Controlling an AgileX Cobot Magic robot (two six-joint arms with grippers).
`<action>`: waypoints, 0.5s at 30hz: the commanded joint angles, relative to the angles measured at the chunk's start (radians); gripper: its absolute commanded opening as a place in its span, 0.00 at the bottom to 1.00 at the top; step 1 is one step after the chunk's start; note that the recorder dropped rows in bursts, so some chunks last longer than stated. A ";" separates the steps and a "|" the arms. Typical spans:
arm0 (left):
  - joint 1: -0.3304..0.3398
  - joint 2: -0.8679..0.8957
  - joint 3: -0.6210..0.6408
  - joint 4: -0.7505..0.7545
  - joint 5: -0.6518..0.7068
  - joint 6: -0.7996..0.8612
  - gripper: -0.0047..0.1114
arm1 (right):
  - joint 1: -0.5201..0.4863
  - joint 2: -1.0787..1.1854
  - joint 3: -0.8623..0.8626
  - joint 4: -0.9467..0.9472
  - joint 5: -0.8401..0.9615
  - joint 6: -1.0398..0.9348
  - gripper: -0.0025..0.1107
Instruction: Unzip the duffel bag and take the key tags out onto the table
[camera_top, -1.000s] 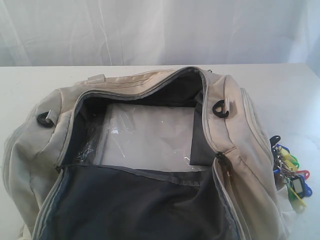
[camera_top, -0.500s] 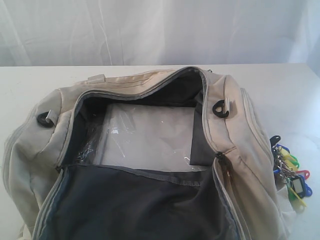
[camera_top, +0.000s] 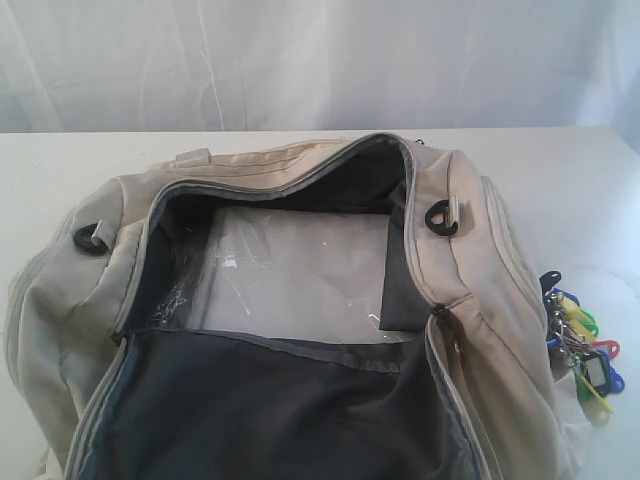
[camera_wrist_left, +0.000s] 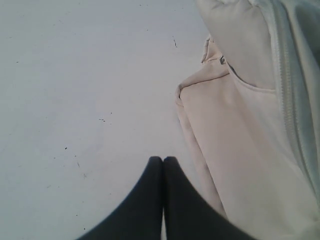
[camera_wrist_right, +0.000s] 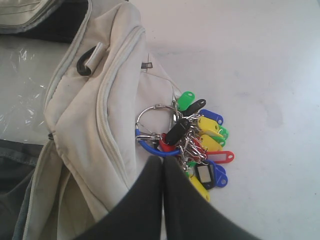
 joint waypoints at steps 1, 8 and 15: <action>-0.006 -0.005 0.005 0.000 0.005 -0.006 0.04 | -0.008 -0.004 0.004 -0.007 -0.005 0.004 0.02; -0.006 -0.005 0.005 0.000 0.005 -0.006 0.04 | -0.008 -0.004 0.004 -0.007 -0.005 0.004 0.02; -0.006 -0.005 0.005 0.000 0.003 -0.006 0.04 | -0.008 -0.004 0.004 -0.007 -0.005 0.004 0.02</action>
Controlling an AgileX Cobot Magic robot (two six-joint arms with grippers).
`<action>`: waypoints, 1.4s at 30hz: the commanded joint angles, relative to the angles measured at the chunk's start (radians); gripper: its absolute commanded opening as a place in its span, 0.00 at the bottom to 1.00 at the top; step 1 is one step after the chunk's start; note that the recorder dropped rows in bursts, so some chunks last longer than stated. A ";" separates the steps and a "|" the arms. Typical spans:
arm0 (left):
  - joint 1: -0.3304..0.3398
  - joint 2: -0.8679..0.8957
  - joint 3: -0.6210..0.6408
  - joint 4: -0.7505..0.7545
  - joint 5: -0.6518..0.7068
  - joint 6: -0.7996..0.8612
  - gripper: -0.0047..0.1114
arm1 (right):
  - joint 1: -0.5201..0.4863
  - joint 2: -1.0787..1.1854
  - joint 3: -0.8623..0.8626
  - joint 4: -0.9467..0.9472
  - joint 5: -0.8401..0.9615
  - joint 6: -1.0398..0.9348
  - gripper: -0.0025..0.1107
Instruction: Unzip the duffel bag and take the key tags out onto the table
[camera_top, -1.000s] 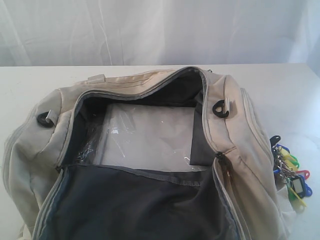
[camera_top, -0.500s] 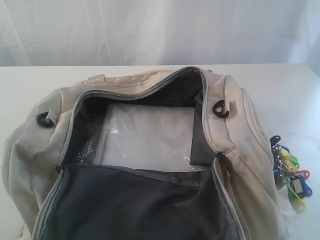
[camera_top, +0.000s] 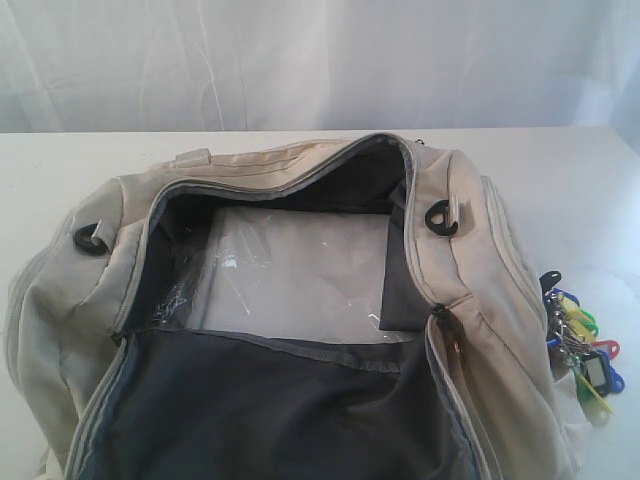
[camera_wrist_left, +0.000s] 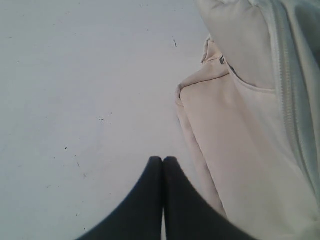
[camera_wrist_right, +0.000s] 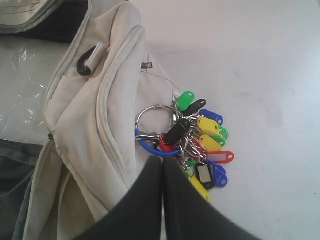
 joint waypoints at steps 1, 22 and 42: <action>-0.006 -0.005 0.005 0.000 0.003 -0.006 0.04 | -0.008 -0.004 0.004 -0.007 -0.005 0.004 0.02; 0.015 -0.005 0.005 0.000 -0.019 -0.006 0.04 | -0.347 -0.410 0.310 -0.015 -0.237 0.004 0.02; 0.015 -0.005 0.005 0.000 -0.018 -0.006 0.04 | -0.347 -0.500 0.461 -0.014 -0.335 0.004 0.02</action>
